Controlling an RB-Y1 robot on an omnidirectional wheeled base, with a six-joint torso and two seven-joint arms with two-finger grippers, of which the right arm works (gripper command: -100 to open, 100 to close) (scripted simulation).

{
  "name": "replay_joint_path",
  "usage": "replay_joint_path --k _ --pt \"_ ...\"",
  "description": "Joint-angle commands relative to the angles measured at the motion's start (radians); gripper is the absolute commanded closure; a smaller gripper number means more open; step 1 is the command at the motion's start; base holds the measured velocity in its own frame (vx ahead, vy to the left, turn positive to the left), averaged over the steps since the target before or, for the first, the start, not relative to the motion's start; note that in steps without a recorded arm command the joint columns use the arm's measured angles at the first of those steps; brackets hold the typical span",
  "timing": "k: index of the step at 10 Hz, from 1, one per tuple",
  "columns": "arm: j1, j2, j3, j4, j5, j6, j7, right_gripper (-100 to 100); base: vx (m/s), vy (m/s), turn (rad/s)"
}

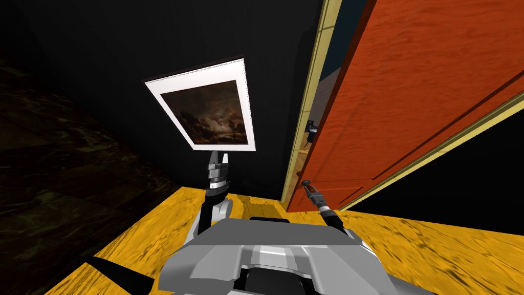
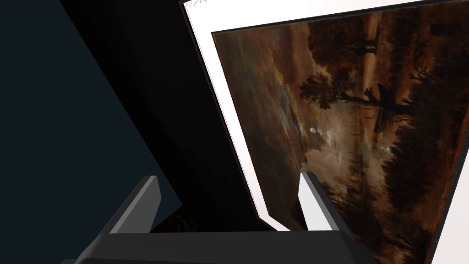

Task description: Pull the door open

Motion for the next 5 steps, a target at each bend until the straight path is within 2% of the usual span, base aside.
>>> replay_joint_path --k 1,5 --pt "0.000 0.002 0.005 -0.004 -0.014 0.001 -0.045 100 -0.033 -0.019 0.059" --pt "-0.001 0.003 0.017 -0.009 -0.045 0.009 -0.139 100 -0.040 -0.026 0.059"
